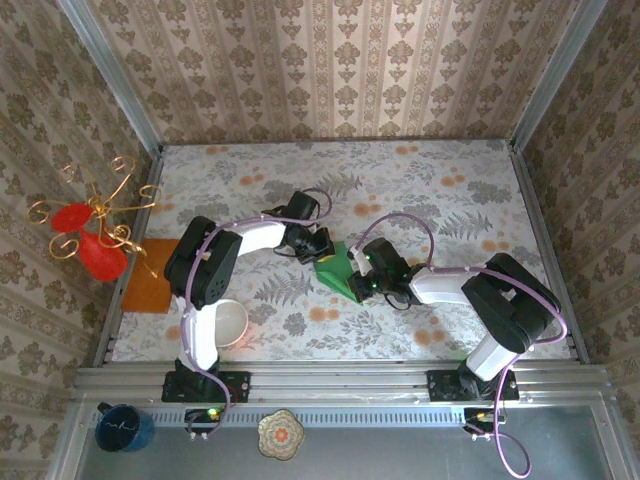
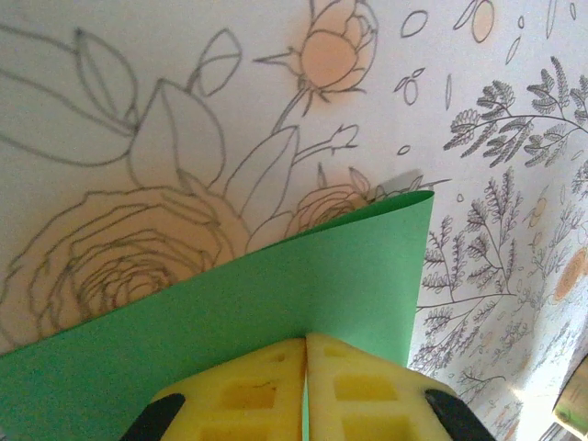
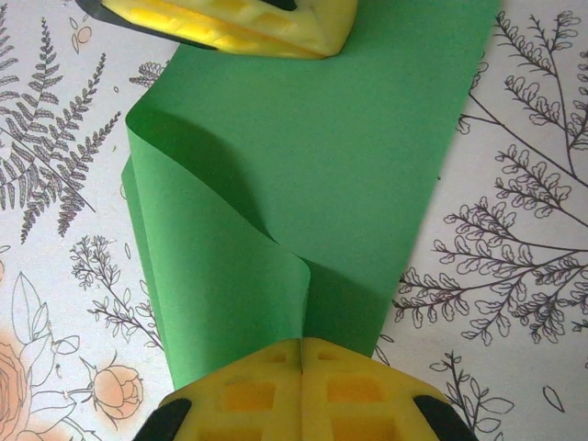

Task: Fold a paper plane with a square sheet of paper (pick it up from the middle)
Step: Third fold the triangle at the center of the table.

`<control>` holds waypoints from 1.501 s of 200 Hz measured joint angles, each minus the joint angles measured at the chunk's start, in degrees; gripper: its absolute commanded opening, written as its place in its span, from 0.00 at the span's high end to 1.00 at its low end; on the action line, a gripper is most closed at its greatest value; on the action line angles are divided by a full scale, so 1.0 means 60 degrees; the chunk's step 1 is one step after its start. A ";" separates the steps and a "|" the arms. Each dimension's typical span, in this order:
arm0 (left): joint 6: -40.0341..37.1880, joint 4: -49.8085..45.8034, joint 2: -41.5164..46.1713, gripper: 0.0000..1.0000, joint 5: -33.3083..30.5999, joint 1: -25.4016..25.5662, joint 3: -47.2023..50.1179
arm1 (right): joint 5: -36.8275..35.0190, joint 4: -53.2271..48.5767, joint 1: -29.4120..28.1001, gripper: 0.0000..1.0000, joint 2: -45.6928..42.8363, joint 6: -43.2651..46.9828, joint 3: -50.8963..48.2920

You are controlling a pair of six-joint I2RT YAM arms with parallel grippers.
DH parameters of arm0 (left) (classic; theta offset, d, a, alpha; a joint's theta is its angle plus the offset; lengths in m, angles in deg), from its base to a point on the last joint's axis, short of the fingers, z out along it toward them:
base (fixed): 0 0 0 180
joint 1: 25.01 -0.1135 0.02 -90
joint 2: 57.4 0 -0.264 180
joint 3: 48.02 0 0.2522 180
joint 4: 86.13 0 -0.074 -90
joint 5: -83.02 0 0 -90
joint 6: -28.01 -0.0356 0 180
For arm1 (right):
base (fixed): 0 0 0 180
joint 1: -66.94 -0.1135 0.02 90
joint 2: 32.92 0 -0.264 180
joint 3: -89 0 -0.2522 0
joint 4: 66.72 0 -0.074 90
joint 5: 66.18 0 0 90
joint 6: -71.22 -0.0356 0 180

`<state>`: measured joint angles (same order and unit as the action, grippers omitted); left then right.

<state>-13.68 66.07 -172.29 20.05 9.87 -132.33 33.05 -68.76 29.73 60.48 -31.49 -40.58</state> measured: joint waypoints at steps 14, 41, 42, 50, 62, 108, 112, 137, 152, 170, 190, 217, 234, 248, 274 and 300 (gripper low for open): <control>-0.0066 -0.0095 -0.0120 0.89 0.0018 0.0015 -0.0186 | 0.0000 0.0000 0.0000 1.00 0.0007 -0.0102 0.0004; -0.0182 -0.0266 -0.0175 0.88 0.0015 0.0015 -0.0331 | 0.0000 0.0000 0.0000 1.00 0.0036 -0.0280 0.0029; -0.0182 -0.0273 -0.0175 0.88 0.0011 0.0015 -0.0331 | 0.0000 0.0000 0.0000 1.00 0.0040 -0.0284 0.0033; -0.0233 -0.0328 -0.0175 0.88 -0.0015 0.0015 -0.0364 | 0.0004 -0.0018 0.0000 1.00 0.0073 -0.0364 0.0076; -0.0284 -0.0393 -0.0171 0.87 -0.0084 0.0015 -0.0408 | 0.0007 -0.0044 0.0000 1.00 0.0127 -0.0459 0.0146; -0.0306 -0.0663 0.0368 0.84 -0.0601 0.0015 -0.0251 | 0.0029 -0.0127 0.0000 1.00 0.0288 -0.0798 0.0357; -0.0302 -0.0656 0.0495 0.83 -0.0663 0.0015 -0.0175 | 0.0029 -0.0138 0.0000 1.00 0.0295 -0.0841 0.0368; -0.0098 -0.0616 0.1359 0.81 -0.0918 0.0076 0.0441 | 0.0033 -0.0153 0.0000 1.00 0.0313 -0.0962 0.0397; 0.0098 -0.0586 0.1756 0.81 -0.1060 0.0197 0.0743 | 0.0036 -0.0186 0.0000 1.00 0.0313 -0.1005 0.0408; 0.0412 -0.0477 0.2025 0.82 -0.1162 0.0455 0.1016 | 0.0040 -0.0229 0.0000 1.00 0.0321 -0.1071 0.0437; 0.0809 -0.0317 0.2120 0.86 -0.1231 0.0750 0.1257 | 0.0062 -0.0233 0.0004 1.00 0.0321 -0.1144 0.0437; 0.1271 -0.0109 0.2084 0.90 -0.1231 0.1042 0.1381 | 0.0066 -0.0229 0.0004 1.00 0.0328 -0.1184 0.0437; 0.1475 0.0058 0.2051 0.91 -0.1231 0.1173 0.1381 | 0.0080 -0.0229 0.0018 1.00 0.0328 -0.1209 0.0437; 0.1657 0.0127 0.2000 0.92 -0.1239 0.1257 0.1381 | 0.0098 -0.0229 0.0018 1.00 0.0328 -0.1213 0.0437; 0.1953 0.0244 0.1974 0.92 -0.1282 0.1337 0.1541 | 0.0098 -0.0229 0.0018 1.00 0.0328 -0.1224 0.0437; 0.2153 0.0270 0.1974 0.92 -0.1366 0.1399 0.1789 | 0.0098 -0.0226 0.0018 1.00 0.0328 -0.1253 0.0437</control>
<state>-0.76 67.68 -160.45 11.85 18.26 -121.59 33.64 -70.11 29.84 62.45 -39.01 -37.95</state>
